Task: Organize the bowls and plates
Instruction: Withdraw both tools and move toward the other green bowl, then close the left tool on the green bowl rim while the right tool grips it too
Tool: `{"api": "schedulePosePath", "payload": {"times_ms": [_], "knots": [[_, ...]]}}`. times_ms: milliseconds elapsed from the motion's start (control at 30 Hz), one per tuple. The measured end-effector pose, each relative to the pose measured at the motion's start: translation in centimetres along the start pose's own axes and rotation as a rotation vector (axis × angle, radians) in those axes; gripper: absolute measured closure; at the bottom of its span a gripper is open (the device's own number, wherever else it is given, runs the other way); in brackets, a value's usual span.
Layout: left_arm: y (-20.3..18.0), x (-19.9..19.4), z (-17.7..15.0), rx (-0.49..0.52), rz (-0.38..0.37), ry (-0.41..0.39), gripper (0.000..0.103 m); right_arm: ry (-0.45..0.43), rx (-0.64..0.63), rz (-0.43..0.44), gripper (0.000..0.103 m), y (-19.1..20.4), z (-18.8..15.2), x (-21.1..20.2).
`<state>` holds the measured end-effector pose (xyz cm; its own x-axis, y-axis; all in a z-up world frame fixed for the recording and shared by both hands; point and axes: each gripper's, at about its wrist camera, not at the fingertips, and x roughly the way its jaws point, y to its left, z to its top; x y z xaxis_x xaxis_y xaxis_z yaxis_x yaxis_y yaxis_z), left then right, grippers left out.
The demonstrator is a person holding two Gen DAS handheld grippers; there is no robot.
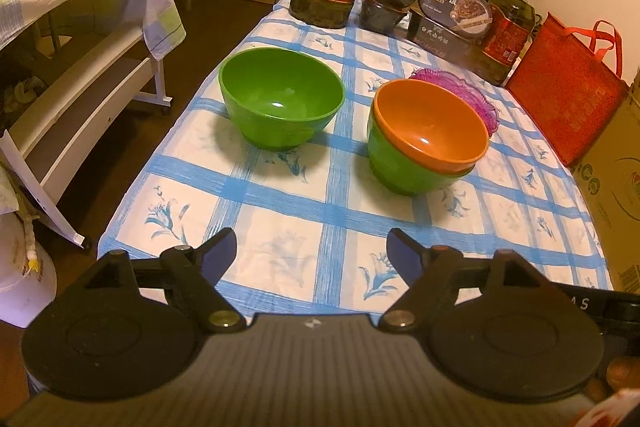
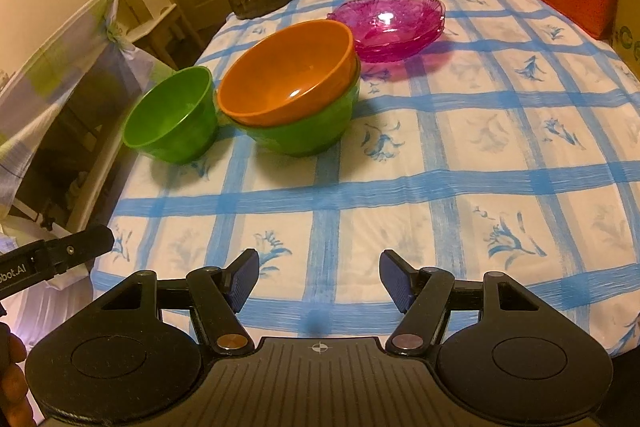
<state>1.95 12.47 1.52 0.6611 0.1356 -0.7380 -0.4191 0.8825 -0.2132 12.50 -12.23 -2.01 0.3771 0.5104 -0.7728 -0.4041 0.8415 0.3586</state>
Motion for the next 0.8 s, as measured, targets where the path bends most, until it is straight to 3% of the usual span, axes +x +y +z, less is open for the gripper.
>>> {"api": "schedulePosePath", "payload": {"times_ms": [400, 800], "knots": [[1.4, 1.3, 1.1, -0.017, -0.028, 0.027, 0.020, 0.007, -0.009, 0.005, 0.036, 0.8, 0.7, 1.1], [5.4, 3.7, 5.4, -0.054, -0.062, 0.039, 0.018, 0.022, -0.046, 0.108, 0.036, 5.0, 2.4, 4.0]]}}
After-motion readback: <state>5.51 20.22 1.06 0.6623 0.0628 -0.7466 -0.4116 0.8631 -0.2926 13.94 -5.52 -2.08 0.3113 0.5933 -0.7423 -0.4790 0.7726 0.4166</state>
